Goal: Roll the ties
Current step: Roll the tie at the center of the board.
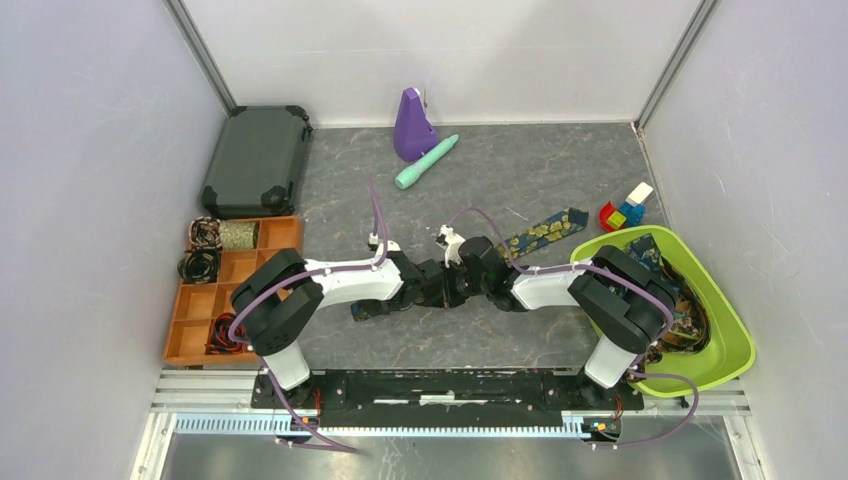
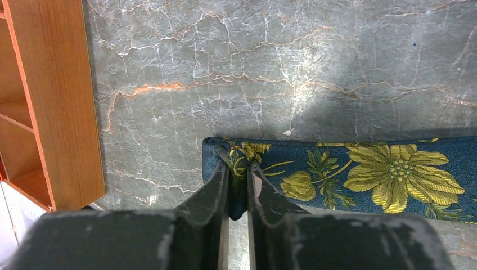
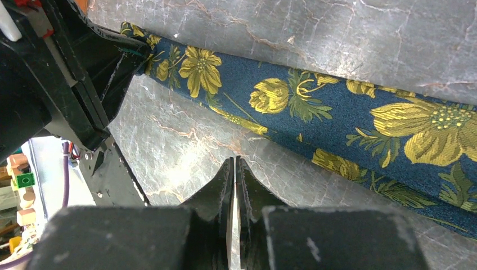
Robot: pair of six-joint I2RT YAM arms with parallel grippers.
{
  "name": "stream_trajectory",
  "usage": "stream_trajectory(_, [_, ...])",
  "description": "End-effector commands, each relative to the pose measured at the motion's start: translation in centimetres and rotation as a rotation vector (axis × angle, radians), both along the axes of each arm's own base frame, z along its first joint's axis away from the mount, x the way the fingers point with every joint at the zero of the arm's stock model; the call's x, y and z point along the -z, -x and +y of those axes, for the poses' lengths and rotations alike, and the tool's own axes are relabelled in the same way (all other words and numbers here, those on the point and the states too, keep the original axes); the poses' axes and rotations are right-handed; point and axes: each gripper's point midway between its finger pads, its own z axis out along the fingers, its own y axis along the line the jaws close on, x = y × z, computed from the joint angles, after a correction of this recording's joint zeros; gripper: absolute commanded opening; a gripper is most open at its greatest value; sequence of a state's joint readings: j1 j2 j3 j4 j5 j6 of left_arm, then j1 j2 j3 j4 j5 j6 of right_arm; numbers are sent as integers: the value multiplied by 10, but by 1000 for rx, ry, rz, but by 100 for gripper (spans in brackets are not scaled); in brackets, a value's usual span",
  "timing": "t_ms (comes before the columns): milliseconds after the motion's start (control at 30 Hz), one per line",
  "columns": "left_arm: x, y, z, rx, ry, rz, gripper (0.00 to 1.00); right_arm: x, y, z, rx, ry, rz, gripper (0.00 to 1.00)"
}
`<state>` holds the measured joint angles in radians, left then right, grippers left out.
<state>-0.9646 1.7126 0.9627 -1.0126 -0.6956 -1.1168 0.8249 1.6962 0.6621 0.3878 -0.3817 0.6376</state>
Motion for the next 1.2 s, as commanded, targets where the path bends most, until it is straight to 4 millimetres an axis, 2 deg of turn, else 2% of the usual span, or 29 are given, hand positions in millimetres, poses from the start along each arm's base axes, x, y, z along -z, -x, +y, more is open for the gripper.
stream_trajectory(0, [20, -7, -34, -71, 163, -35, 22, -18, -5, 4, -8, -51, -64, 8])
stream_trajectory(67, [19, -7, -35, -69, 174, -38, 28, -19, -5, 3, -7, -52, -64, 8])
stream_trajectory(233, [14, -8, -35, -66, 189, -51, 30, -20, -6, 4, -6, -55, -67, 9])
stream_trajectory(467, [4, -8, -38, -57, 227, -66, 40, -24, -8, 5, 1, -63, -69, 9])
stream_trajectory(800, [-17, -10, -42, -39, 292, -104, 41, -26, -13, 9, 11, -62, -70, 9])
stream_trajectory(1167, [-22, -8, -47, -12, 377, -129, 43, -27, -18, 16, 14, -61, -65, 8])
